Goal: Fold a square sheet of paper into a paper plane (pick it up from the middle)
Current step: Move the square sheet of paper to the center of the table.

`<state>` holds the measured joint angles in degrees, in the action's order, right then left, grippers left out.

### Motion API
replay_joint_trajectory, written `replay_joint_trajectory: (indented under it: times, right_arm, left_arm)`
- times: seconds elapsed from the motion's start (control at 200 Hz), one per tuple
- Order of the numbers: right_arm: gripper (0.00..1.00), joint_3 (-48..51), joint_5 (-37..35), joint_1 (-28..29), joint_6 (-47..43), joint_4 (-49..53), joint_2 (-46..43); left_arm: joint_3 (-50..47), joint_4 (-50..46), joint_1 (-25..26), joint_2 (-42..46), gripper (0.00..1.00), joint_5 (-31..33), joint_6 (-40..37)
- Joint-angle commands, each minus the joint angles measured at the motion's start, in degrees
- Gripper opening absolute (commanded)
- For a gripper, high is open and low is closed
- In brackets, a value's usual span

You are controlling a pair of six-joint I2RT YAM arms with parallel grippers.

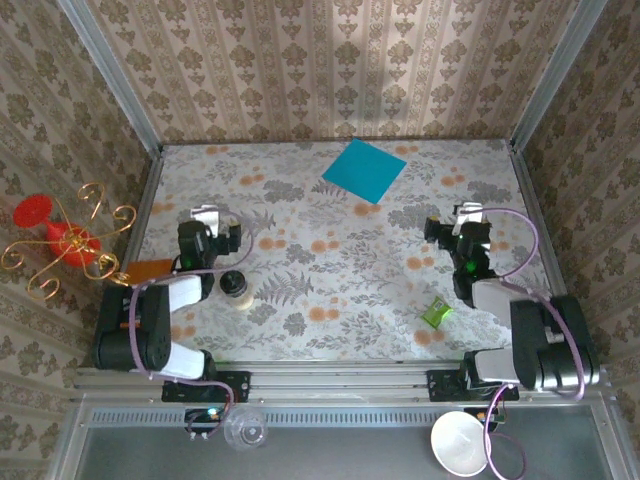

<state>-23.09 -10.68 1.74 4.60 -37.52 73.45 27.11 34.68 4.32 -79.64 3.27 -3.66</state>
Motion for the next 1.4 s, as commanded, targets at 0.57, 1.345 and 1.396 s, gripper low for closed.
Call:
replay_joint_trajectory:
  times: [0.57,1.345,1.396]
  right_arm:
    - [0.99,-41.65,12.29,6.65,25.59,49.9,17.41]
    - [0.47,-85.61,10.77,15.03,31.23,67.31,59.18]
    - [0.46,-88.47,10.06,15.04,31.0,68.0,61.16]
  left_arm:
    - [38.58,-41.42,17.8,-10.46,1.0,-14.42,29.93]
    - [31.85,-38.15,23.81,-10.11,0.96,-19.53,38.03]
    - [31.77,-38.43,23.83,-10.01,0.96,-19.53,38.03]
